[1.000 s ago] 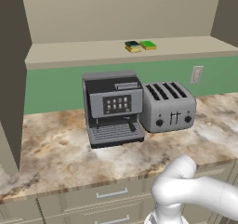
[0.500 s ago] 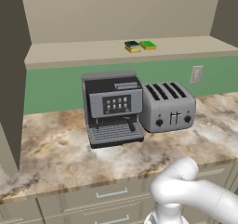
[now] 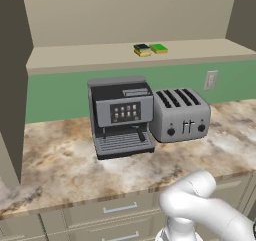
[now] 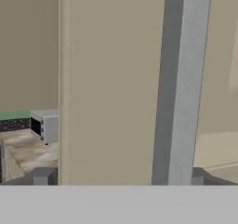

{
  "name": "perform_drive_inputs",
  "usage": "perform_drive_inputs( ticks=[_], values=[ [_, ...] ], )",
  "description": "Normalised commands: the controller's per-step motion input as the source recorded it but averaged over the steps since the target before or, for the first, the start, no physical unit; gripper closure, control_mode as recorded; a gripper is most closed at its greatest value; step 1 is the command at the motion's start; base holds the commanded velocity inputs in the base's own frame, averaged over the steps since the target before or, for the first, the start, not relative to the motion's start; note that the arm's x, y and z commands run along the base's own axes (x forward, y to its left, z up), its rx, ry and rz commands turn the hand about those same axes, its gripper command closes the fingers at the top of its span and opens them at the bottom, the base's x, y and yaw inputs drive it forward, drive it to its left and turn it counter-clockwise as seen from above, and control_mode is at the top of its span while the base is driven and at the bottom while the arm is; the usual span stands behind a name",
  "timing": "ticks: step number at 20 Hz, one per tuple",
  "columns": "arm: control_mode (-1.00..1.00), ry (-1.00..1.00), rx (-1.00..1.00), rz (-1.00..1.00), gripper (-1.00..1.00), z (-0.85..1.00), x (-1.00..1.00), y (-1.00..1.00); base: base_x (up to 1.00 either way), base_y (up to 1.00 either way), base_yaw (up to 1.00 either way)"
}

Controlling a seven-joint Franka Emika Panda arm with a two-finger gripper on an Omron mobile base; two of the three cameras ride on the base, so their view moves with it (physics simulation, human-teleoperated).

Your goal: Pick up the sponge and sponge from the sink, and place them back in the cabinet, and close the cabinet doors.

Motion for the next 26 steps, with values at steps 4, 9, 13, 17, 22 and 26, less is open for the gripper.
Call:
perform_drive_inputs(
  ticks=[4,9,13,17,22,26],
  values=[
    [-1.00,0.00,0.02,0.14,-1.00,0.00,0.47,0.11,0.00,0.00,0.00],
    [-1.00,0.00,0.04,0.16,-1.00,0.00,0.45,0.07,0.00,0.00,0.00],
    [-1.00,0.00,0.01,0.11,-1.00,0.00,0.39,0.14,0.00,0.00,0.00],
    [-1.00,0.00,0.00,0.02,-1.00,0.00,0.28,0.18,0.00,0.00,0.00],
    [-1.00,0.00,0.00,0.00,-1.00,0.00,0.27,0.16,0.00,0.00,0.00],
    [-1.00,0.00,0.00,0.00,-1.00,0.00,0.27,0.12,0.00,0.00,0.00]
  ],
)
